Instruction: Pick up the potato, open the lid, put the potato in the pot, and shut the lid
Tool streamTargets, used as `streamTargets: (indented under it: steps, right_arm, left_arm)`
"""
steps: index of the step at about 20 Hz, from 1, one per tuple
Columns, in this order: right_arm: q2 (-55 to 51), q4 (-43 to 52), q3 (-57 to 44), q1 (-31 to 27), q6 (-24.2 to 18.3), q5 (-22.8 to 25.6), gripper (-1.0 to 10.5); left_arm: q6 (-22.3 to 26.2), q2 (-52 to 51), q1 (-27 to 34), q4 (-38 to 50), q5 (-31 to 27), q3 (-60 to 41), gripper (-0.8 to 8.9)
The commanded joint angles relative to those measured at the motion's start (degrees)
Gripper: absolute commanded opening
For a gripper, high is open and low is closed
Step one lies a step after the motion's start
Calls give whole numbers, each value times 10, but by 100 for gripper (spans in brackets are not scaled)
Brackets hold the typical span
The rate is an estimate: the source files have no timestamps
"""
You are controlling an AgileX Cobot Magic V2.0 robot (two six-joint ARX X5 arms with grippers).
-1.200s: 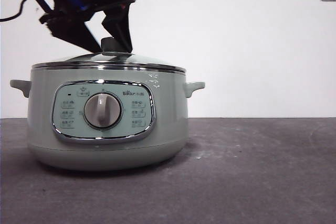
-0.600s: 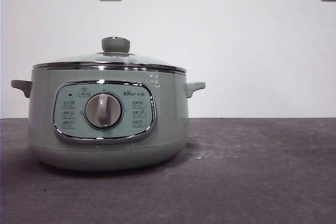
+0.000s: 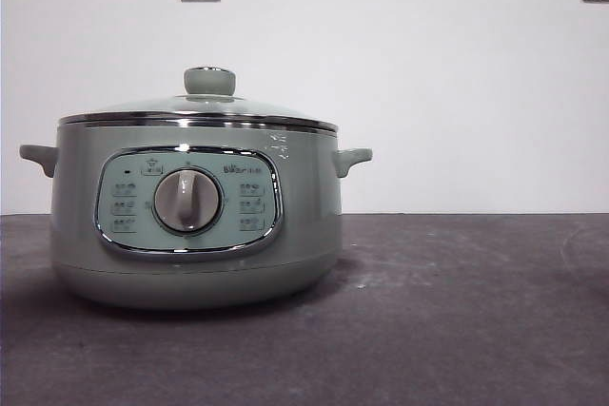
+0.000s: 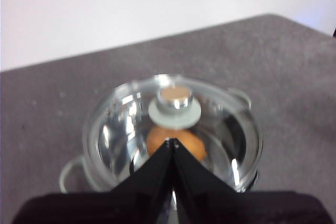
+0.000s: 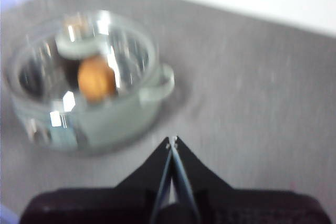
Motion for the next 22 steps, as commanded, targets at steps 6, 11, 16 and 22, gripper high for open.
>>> streamTargets:
  steps: [6,11,16,22]
  right_arm:
    - [0,-56,-3,1,16,-4,2]
    - [-1,-65,-3,0,16,-1,1]
    - [-2,-65,-3,0,16,-1,2]
    - [-2,-65,-3,0,16,-1,2]
  left_arm:
    - [-39,9,-2,-43,-2,-3,-3]
    - [-39,31,-2,-55,-2,-3,-3]
    - [13,34,-2,-57,-10,-3,-3]
    - [64,-58,144,54,34,-62,-3]
